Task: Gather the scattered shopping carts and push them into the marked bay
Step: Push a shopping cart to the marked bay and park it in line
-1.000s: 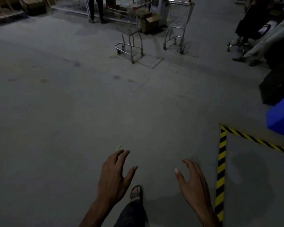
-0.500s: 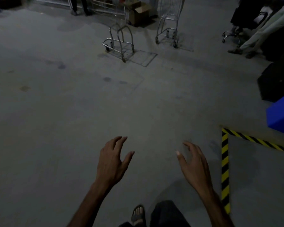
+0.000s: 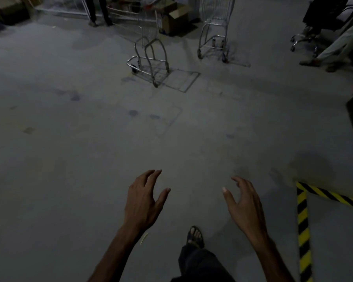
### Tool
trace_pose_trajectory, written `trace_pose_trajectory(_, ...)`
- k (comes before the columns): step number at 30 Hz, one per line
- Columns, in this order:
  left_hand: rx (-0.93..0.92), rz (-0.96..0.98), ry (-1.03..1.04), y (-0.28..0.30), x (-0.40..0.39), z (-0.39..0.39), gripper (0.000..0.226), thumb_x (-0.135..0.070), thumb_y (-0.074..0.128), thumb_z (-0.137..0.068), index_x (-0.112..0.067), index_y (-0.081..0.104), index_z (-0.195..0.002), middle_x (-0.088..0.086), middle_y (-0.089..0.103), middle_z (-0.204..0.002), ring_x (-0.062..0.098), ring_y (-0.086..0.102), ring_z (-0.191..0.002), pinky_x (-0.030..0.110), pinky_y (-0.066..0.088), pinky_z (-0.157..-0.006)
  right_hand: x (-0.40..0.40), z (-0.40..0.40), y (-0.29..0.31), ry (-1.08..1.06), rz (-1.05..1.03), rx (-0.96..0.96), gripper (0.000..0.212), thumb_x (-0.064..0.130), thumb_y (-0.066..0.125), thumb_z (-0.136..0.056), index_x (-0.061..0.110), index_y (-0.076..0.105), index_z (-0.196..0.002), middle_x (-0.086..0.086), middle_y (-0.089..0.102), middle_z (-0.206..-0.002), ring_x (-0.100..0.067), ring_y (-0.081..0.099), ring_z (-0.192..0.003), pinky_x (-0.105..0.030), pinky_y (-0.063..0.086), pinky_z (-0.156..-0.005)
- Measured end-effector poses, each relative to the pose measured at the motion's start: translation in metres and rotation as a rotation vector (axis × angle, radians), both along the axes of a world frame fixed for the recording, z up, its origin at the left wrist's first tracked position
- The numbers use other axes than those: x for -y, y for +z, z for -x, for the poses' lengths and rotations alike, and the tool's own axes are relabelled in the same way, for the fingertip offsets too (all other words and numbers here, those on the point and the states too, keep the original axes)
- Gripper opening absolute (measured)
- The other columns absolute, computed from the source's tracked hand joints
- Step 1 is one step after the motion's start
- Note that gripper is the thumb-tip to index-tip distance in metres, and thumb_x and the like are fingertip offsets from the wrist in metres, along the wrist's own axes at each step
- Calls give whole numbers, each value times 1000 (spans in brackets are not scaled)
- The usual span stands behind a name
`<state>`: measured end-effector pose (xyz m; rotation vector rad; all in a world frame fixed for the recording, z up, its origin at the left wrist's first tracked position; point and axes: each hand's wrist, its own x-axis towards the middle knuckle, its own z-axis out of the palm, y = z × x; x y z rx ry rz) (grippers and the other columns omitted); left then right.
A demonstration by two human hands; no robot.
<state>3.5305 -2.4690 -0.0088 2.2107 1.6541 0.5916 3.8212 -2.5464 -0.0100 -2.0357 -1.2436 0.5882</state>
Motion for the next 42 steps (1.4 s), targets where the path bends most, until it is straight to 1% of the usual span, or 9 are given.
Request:
trace_pose_trajectory(3, -1, -15, 7, 9, -55, -22, 65, -63, 49, -101, -24, 52, -153, 4, 56, -150, 26, 51, -137, 50, 46, -109, -64, -21, 5, 31, -9, 6, 42, 38, 66, -102, 26, 58, -141, 2, 59, -142, -19, 57, -129, -32, 47, -98)
trace_pose_trajectory(7, -7, -17, 58, 13, -122, -38, 66, -64, 48, -101, -23, 52, -153, 5, 56, -150, 26, 51, -137, 49, 44, -110, -145, -43, 7, 87, -15, 40, 40, 35, 69, -100, 27, 59, -138, 2, 61, -138, -21, 59, -127, -38, 51, -101)
trace_pose_trajectory(10, 1, -8, 103, 11, -165, -42, 68, -65, 47, -100, -23, 52, -153, 4, 56, -150, 25, 51, -137, 47, 43, -110, -197, -53, 8, 105, -33, 42, 40, 34, 70, -99, 26, 60, -137, 3, 61, -137, -21, 59, -126, -39, 51, -102)
trace_pose_trajectory(15, 5, 13, 139, -2, -246, -47, 67, -65, 49, -100, -22, 53, -152, 5, 56, -149, 26, 51, -136, 48, 44, -110, -282, -62, -2, 122, -10, 66, 40, 33, 71, -98, 25, 61, -136, 2, 62, -136, -22, 61, -124, -40, 53, -99)
trace_pose_trajectory(21, 63, 20, 146, -14, -388, -63, 69, -65, 49, -99, -21, 54, -152, 7, 57, -148, 27, 52, -135, 49, 46, -109, -412, -73, -8, 117, -3, 99, 40, 33, 71, -98, 24, 62, -136, 1, 62, -136, -23, 62, -123, -41, 53, -100)
trace_pose_trajectory(27, 99, -4, 85, 3, -539, -76, 69, -65, 49, -99, -20, 55, -151, 7, 59, -147, 28, 53, -134, 50, 48, -109, -544, -75, 10, 90, -21, 97, 41, 33, 71, -98, 25, 61, -138, 1, 62, -137, -22, 62, -126, -43, 53, -102)
trace_pose_trajectory(30, 64, -9, 42, 6, -607, -80, 67, -62, 53, -99, -19, 55, -150, 8, 60, -146, 29, 54, -133, 50, 49, -107, -600, -78, 13, 57, -23, 81, 41, 34, 69, -100, 25, 60, -139, 2, 61, -138, -20, 60, -126, -40, 52, -102)
trace_pose_trajectory(33, 82, -7, 39, 6, -656, -87, 66, -61, 54, -99, -18, 56, -149, 7, 61, -145, 28, 54, -133, 49, 49, -107, -644, -80, 13, 28, -18, 41, 41, 35, 68, -100, 26, 60, -139, 4, 61, -137, -18, 59, -126, -39, 52, -102)
trace_pose_trajectory(42, 77, 43, 74, -17, -796, -122, 67, -64, 51, -99, -22, 55, -151, 4, 59, -148, 24, 53, -136, 47, 47, -110, -804, -121, -17, 91, 42, 11, 41, 33, 68, -101, 24, 60, -140, 3, 60, -140, -20, 59, -126, -34, 49, -98)
